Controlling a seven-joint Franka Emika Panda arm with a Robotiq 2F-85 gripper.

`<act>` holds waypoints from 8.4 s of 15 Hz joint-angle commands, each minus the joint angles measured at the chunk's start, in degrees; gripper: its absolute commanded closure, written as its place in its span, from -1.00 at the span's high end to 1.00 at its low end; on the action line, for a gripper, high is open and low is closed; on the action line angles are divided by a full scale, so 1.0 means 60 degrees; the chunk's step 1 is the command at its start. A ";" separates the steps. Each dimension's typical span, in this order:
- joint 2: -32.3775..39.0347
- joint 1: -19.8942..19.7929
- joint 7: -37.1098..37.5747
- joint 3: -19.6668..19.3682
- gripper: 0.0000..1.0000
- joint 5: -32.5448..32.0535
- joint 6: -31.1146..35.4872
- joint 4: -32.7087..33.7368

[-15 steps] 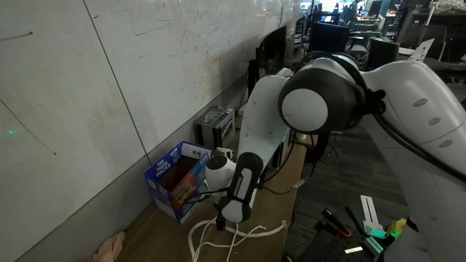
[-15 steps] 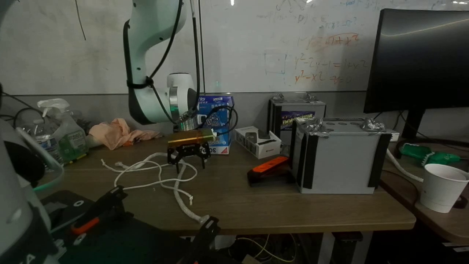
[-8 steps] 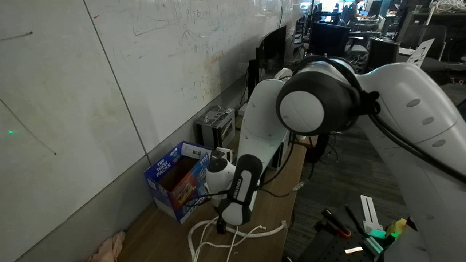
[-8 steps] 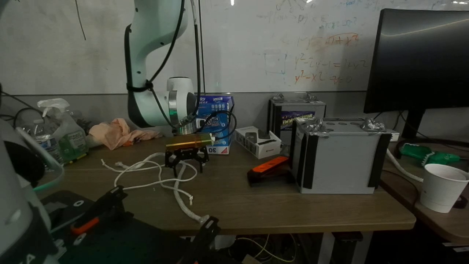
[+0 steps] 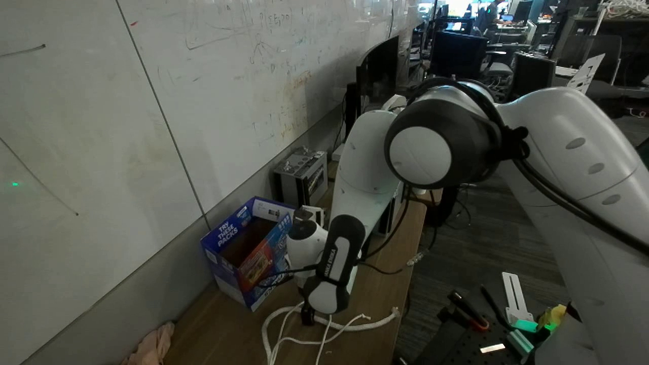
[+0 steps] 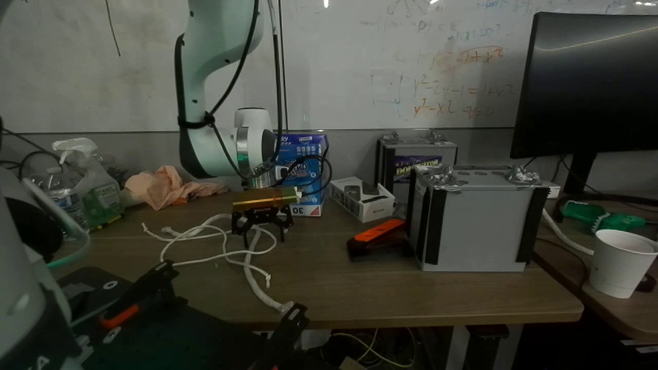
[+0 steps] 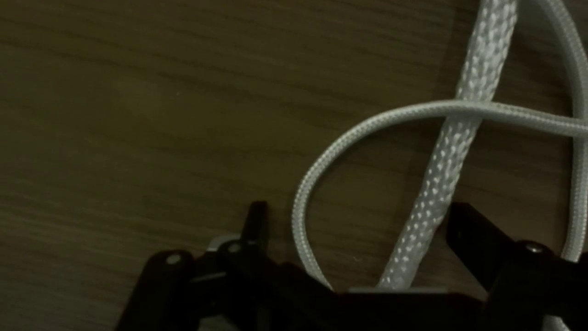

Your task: Put the ropes inside the blue box.

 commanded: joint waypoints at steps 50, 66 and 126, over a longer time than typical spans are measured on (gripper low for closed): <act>-1.0447 -0.0501 0.6782 0.1464 -0.94 0.1815 -0.6492 0.1611; -0.6512 -0.0590 1.0356 0.1298 -0.94 0.1432 -0.5402 0.4235; -0.4073 0.0086 0.7207 0.0319 1.00 0.3030 -0.8121 0.2785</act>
